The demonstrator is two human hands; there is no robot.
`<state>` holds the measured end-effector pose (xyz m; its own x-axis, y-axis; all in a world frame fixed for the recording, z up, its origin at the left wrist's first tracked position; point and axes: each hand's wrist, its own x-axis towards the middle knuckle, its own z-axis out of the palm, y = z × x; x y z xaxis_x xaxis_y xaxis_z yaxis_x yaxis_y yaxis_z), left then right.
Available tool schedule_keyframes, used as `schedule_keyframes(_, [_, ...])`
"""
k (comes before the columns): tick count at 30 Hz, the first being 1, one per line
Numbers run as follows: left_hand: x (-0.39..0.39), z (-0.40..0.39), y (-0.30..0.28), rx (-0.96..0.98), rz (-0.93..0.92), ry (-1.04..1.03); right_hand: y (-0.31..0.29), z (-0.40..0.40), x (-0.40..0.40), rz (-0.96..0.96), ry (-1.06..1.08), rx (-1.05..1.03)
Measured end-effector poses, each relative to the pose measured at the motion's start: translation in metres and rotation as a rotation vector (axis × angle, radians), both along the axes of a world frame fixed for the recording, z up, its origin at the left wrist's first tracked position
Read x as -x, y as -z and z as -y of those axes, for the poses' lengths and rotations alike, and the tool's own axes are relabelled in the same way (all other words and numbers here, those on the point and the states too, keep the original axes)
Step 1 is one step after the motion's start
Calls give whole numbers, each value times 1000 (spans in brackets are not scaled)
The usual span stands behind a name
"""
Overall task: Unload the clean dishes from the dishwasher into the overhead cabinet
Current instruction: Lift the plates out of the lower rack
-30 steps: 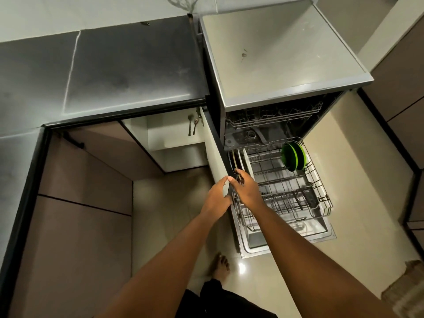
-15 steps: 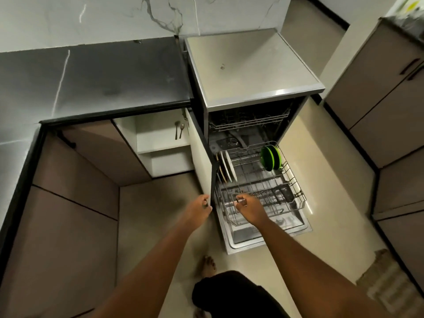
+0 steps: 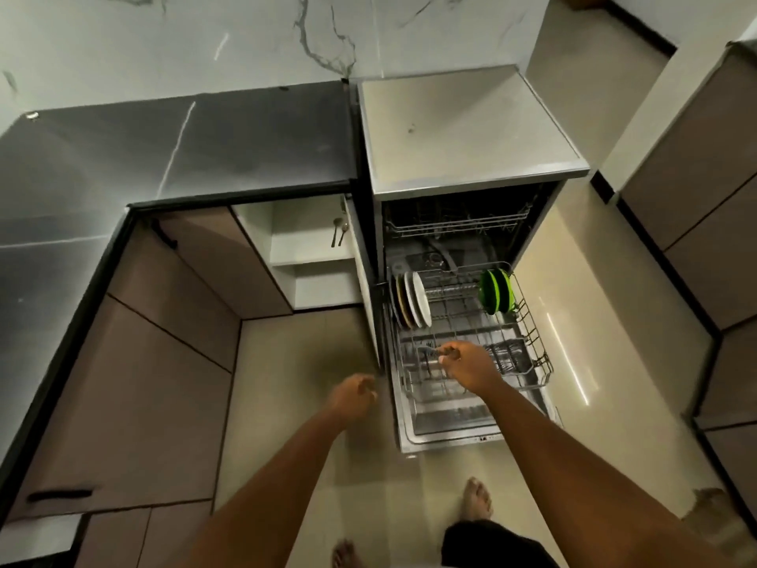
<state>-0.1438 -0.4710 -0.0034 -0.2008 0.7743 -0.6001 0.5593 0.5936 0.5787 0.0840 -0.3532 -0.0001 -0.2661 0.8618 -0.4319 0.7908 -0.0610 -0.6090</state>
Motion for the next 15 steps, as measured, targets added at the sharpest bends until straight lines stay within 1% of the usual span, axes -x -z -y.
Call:
schedule_keyframes(4, [-54,-37,-13,25,-10,18,2,-27,-55,4,-12,7])
schedule_keyframes(7, [-88,-58,-15,31,-45,73,0,-46,-96,9,-28,37])
schedule_keyframes(12, [-113,-65,-1,95,-81,152,2,-72,-142,65,-35,92])
schedule_keyframes(15, [-109,-76,-3,74,-99,174,0,-84,-142,50,-42,111])
